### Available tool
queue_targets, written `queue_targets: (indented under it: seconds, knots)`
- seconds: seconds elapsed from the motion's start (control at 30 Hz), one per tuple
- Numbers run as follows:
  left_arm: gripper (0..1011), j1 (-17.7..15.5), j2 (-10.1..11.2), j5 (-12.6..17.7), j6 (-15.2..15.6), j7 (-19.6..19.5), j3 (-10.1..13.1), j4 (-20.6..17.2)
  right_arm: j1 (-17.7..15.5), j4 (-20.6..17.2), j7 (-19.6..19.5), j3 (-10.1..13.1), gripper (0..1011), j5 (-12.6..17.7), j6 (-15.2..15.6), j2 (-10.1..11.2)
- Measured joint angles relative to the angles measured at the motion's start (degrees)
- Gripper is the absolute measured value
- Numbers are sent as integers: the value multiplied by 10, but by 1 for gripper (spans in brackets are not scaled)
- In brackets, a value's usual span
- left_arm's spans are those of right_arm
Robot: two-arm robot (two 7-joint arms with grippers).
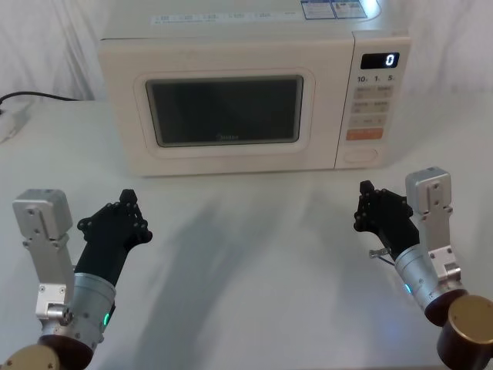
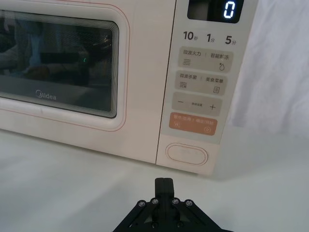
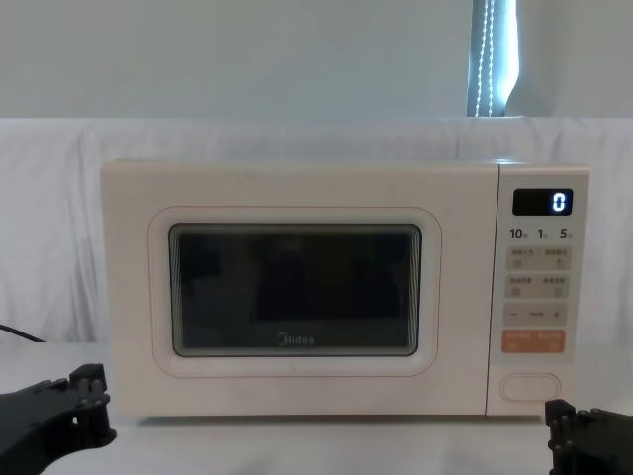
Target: Press the button to open the microwave door with one hand; close the microwave door with the other hand.
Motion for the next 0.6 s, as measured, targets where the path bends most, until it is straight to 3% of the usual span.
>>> queue_targets:
  seconds: [0.6]
  knots:
    - [0, 0, 1, 0, 0, -1, 0, -1, 0, 0, 0, 0, 0, 0, 0, 0]
